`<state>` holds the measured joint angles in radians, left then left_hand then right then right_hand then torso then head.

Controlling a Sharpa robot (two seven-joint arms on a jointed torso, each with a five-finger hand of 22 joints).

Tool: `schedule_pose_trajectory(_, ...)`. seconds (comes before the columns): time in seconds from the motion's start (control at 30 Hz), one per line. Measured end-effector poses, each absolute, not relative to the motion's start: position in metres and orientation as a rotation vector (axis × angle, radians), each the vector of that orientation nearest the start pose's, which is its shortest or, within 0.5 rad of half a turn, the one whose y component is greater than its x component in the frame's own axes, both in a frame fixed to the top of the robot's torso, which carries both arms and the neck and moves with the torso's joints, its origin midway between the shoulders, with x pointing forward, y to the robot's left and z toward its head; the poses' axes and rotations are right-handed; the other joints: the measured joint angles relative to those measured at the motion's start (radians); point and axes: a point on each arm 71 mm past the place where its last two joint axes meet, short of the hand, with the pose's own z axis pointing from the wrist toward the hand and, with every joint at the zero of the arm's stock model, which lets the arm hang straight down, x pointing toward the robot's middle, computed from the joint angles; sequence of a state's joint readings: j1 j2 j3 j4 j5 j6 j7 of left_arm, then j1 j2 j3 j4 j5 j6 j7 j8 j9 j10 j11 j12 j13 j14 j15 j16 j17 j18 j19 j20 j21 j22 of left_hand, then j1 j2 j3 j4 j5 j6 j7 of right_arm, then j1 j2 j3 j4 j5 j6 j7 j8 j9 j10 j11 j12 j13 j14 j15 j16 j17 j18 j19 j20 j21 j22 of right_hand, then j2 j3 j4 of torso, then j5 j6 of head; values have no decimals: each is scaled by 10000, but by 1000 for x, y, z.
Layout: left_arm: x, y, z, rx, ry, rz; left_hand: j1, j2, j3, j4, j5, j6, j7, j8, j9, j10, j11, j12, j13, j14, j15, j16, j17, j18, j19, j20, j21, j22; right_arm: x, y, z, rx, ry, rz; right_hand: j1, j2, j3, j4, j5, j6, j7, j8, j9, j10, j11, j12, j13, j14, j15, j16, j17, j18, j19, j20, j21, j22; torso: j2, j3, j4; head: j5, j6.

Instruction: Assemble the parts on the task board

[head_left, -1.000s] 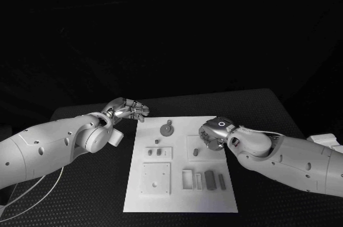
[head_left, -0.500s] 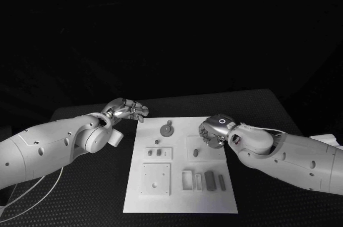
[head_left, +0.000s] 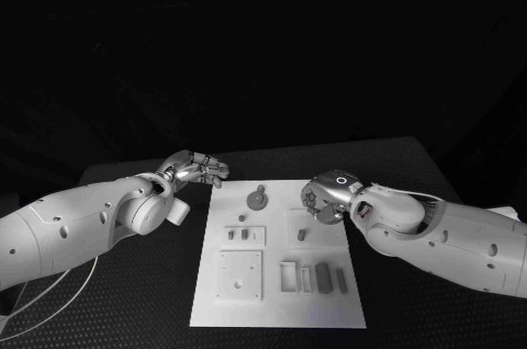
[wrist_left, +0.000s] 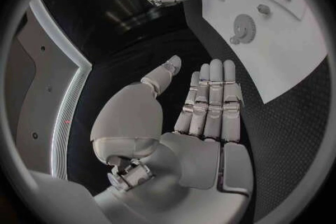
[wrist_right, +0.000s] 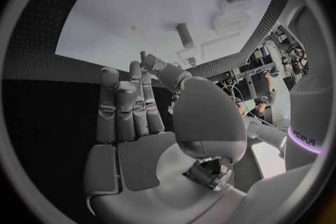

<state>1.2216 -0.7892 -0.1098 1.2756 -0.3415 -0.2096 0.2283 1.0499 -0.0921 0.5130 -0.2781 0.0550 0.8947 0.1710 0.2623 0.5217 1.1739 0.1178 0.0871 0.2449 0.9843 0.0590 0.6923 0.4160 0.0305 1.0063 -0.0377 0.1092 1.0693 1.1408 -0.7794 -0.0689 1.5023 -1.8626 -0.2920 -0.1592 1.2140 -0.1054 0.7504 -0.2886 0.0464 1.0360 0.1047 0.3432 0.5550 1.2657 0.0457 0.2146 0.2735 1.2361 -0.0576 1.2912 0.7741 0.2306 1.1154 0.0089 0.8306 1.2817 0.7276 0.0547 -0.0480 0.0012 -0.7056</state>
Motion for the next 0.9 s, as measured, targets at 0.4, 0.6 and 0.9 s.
schedule_pose_trajectory(0.4,523,250,-213,-8421,16786,-12145,0,0,0,0,0,0,0,0,-7,0,0,0,-9,0,0,0,8,-1,0,0,0,1,444,-120,-211,-5316,15688,6701,0,0,18,-17,-3,-7,5,-7,20,11,-14,-4,28,-26,-25,-38,9,1,38,-5,0,-1,-2,1,6,275,-22)
schedule_pose_trajectory(0.6,523,250,-213,-8429,16771,-12127,0,0,0,0,0,0,0,0,-7,0,0,0,-8,0,0,-39,19,-2,-1,1,0,2,436,-98,-212,-5420,15627,7387,0,0,29,-29,-9,-9,6,-8,35,8,-15,-24,29,-27,-26,-39,8,1,44,-10,0,-1,-2,-9,3,443,-62)
schedule_pose_trajectory(0.9,523,248,-213,-8415,16762,-12150,0,0,0,0,0,0,0,0,-15,0,0,0,-8,0,0,-39,39,-4,-1,1,-39,2,420,-70,-234,-5783,15974,8056,1,1,29,-29,-10,-16,12,-32,50,-7,-30,-41,41,-26,-24,-39,18,1,47,-12,0,-2,-3,-20,9,557,-89)
